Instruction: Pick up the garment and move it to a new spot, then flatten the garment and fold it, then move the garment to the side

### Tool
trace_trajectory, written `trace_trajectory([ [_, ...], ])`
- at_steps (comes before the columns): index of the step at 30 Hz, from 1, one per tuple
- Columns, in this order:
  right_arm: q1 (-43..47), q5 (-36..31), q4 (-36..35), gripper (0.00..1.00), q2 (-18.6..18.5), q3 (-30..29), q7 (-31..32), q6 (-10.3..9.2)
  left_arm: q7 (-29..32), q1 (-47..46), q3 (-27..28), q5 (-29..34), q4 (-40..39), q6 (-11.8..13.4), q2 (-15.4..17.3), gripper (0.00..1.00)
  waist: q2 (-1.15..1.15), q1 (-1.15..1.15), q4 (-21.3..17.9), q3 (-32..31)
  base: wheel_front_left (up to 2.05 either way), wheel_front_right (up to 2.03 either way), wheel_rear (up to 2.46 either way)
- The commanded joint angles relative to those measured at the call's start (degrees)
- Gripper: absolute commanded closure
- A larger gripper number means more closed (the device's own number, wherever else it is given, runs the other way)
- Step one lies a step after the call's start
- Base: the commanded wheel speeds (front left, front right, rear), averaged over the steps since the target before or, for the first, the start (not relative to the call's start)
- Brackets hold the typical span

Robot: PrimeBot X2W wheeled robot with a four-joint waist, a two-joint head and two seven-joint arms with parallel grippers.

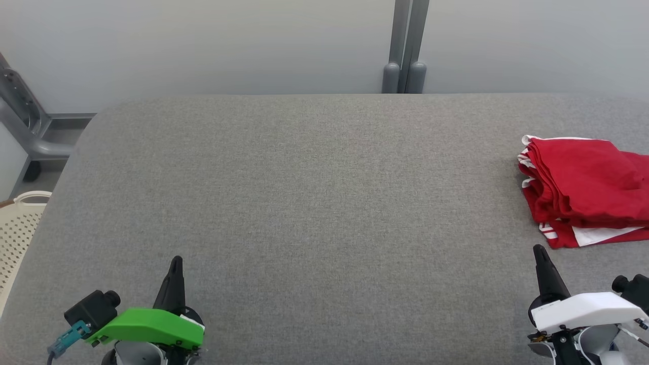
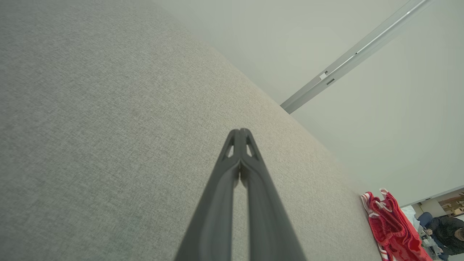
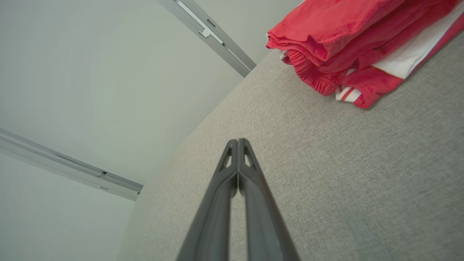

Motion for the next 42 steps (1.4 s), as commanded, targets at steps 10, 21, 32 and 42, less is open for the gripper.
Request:
trace_trajectory([
  [10, -0.1, 8.3, -1.7, 1.00, -0.4, -1.5, 1.4, 0.01, 2.1, -2.9, 1.1, -7.9, -0.5, -1.1, -0.5, 1.00, 0.00, 0.00, -0.6, 0.2, 0.00, 0.00, 0.00],
  [21, 0.3, 15.7, -2.4, 1.00, -0.4, -2.7, 2.8, 0.01, 4.0, -3.8, 1.8, -15.2, -0.4, -1.7, -1.0, 1.00, 0.00, 0.00, -1.2, 0.4, 0.00, 0.00, 0.00],
  [32, 0.6, 21.3, -2.9, 1.00, -0.5, -3.6, 3.8, 0.01, 5.5, -4.6, 2.3, -20.7, -0.3, -2.1, -1.4, 1.00, 0.00, 0.00, -1.7, 0.6, 0.00, 0.00, 0.00],
  [42, 0.9, 26.5, -3.3, 1.00, -0.5, -4.5, 4.7, 0.01, 6.7, -5.4, 2.8, -25.6, -0.3, -2.5, -1.8, 1.00, 0.00, 0.00, -2.2, 0.8, 0.00, 0.00, 0.00],
])
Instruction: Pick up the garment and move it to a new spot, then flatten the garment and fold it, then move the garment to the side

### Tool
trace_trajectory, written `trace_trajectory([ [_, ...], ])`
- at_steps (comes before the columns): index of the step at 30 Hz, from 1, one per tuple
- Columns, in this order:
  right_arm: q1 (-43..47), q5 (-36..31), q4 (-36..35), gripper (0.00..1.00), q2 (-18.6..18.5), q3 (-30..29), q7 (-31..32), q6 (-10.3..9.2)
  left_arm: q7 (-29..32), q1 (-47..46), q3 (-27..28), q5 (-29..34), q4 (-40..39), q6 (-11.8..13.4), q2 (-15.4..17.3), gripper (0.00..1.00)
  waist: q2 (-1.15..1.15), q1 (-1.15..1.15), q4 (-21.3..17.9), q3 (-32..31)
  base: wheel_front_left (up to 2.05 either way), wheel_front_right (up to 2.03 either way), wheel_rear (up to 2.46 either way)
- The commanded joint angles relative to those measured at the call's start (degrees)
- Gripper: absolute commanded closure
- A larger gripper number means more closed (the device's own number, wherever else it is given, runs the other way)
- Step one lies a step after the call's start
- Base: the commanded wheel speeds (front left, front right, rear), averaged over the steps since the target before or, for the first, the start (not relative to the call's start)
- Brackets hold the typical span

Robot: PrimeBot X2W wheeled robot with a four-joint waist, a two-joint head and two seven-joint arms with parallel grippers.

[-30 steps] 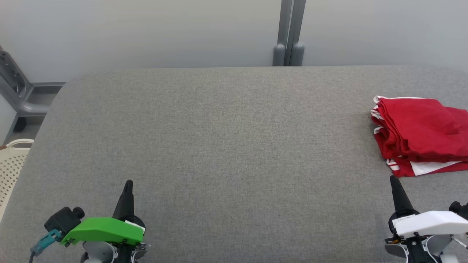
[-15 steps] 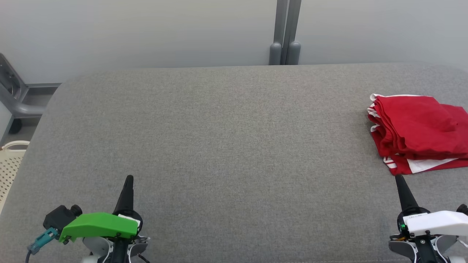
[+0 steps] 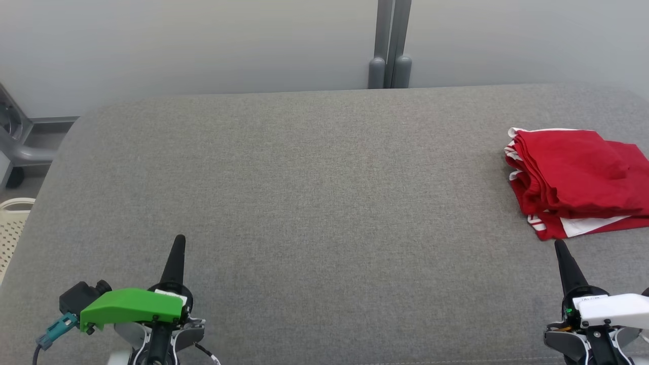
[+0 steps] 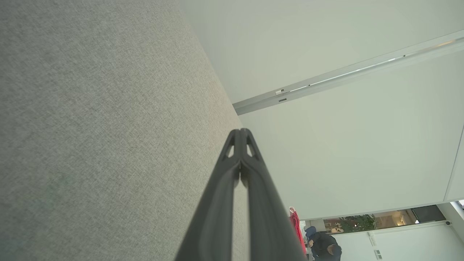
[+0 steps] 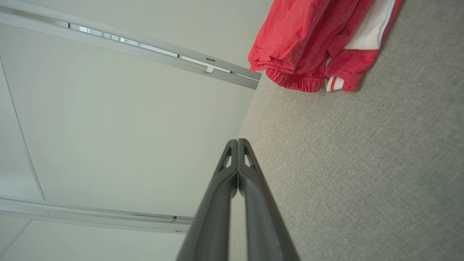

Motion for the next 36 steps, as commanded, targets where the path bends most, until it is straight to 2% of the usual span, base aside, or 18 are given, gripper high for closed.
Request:
trace_trajectory([
  [1, 0.4, 1.3, -0.7, 1.00, -0.4, -0.4, 0.3, 0.02, 0.3, -1.7, 0.3, -1.1, -0.2, -0.2, -0.2, 1.00, 0.00, 0.00, -0.1, 0.0, 0.00, 0.00, 0.00],
  [9, 0.7, 6.8, -1.2, 1.00, -0.4, -1.3, 1.3, 0.02, 1.8, -2.4, 0.8, -6.7, -0.2, -0.8, -0.5, 1.00, 0.00, 0.00, -0.7, 0.2, 0.00, 0.00, 0.00],
  [36, 1.2, 17.2, -2.1, 1.00, -0.5, -3.0, 3.2, 0.02, 4.4, -3.7, 1.7, -16.7, 0.0, -1.6, -1.2, 1.00, 0.00, 0.00, -2.0, 0.7, 0.00, 0.00, 0.00],
])
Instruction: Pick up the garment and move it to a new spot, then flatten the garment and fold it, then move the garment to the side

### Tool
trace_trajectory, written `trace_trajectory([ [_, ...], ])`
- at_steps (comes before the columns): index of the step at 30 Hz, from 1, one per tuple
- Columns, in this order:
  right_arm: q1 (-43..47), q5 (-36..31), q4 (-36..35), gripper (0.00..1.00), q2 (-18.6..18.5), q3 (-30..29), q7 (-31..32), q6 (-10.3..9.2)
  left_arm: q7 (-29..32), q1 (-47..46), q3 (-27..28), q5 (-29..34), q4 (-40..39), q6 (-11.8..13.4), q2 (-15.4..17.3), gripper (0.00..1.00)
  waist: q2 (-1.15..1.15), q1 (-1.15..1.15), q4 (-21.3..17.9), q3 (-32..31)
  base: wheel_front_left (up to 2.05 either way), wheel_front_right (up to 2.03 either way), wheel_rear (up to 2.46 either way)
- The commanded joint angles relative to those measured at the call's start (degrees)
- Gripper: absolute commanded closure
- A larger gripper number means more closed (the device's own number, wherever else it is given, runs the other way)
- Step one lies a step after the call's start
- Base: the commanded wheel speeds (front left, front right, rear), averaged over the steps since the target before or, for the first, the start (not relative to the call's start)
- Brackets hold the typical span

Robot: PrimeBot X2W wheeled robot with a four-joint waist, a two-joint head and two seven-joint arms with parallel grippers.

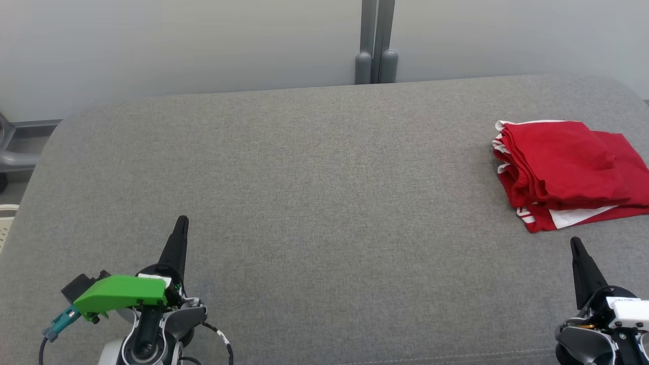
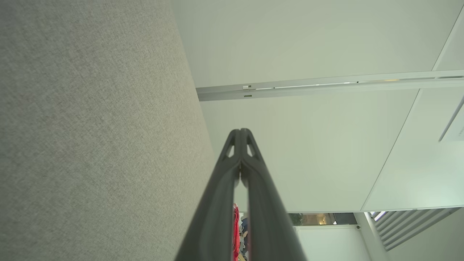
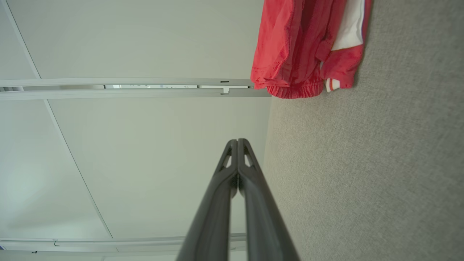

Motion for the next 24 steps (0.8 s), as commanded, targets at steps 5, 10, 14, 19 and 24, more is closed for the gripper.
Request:
trace_trajectory([
  [5, 0.5, 2.6, -0.5, 1.00, -0.3, -0.5, 0.7, 0.02, 0.7, -1.3, 0.3, -2.6, 0.1, -0.5, -0.1, 1.00, 0.00, 0.00, -0.3, 0.1, 0.00, 0.00, 0.00],
  [10, 0.5, 2.8, -0.6, 1.00, -0.3, -0.5, 0.7, 0.02, 0.7, -1.3, 0.3, -3.0, 0.1, -0.5, -0.1, 1.00, 0.00, 0.00, -0.4, 0.1, 0.00, 0.00, 0.00],
  [14, 0.5, 2.8, -0.6, 1.00, -0.3, -0.5, 0.7, 0.02, 0.7, -1.2, 0.3, -3.0, 0.1, -0.5, -0.1, 1.00, 0.00, 0.00, -0.4, 0.1, 0.00, 0.00, 0.00],
  [19, 0.5, 2.8, -0.6, 1.00, -0.3, -0.5, 0.7, 0.02, 0.7, -1.2, 0.3, -3.0, 0.1, -0.5, -0.1, 1.00, 0.00, 0.00, -0.4, 0.1, 0.00, 0.00, 0.00],
  [24, 0.5, 2.8, -0.6, 1.00, -0.3, -0.5, 0.6, 0.02, 0.7, -1.2, 0.3, -3.0, 0.1, -0.5, -0.1, 1.00, 0.00, 0.00, -0.4, 0.1, 0.00, 0.00, 0.00],
])
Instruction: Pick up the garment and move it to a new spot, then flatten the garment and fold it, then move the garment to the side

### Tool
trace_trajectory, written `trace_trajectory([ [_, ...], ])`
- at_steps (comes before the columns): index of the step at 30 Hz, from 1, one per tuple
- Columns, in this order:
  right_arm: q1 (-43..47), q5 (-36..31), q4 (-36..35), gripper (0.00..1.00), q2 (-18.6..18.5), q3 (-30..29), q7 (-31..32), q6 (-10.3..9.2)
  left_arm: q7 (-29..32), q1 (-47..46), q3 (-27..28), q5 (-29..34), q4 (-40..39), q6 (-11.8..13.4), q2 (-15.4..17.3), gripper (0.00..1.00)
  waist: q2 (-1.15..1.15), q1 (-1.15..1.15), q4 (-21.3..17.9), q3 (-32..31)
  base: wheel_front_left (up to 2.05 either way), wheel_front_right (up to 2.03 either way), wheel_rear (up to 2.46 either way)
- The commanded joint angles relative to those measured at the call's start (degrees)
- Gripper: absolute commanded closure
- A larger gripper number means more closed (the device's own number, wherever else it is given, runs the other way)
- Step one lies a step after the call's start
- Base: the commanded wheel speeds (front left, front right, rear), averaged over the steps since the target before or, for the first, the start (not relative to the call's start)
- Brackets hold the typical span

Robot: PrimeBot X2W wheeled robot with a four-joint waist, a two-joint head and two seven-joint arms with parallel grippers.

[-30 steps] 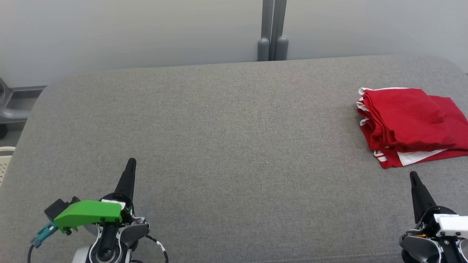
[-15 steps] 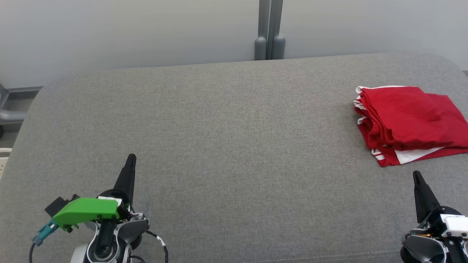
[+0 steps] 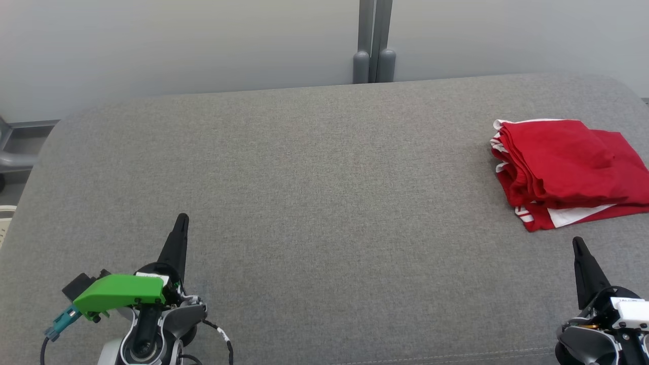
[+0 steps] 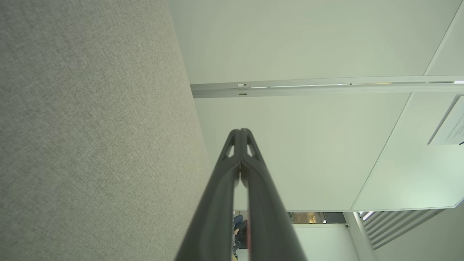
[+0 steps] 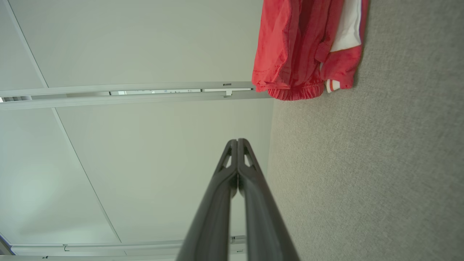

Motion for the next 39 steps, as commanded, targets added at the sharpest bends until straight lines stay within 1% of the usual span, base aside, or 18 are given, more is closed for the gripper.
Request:
trace_trajectory([
  [1, 0.4, 0.2, -0.3, 1.00, -0.3, -0.1, 0.2, 0.02, 0.0, -0.7, 0.1, -0.4, 0.1, -0.3, 0.1, 1.00, 0.00, 0.00, 0.0, 0.0, 0.00, 0.00, 0.00],
  [39, 0.4, 0.2, -0.3, 1.00, -0.3, -0.1, 0.2, 0.02, 0.0, -0.7, 0.1, -0.4, 0.0, -0.3, 0.1, 1.00, 0.00, 0.00, 0.0, 0.0, 0.00, 0.00, 0.00],
])
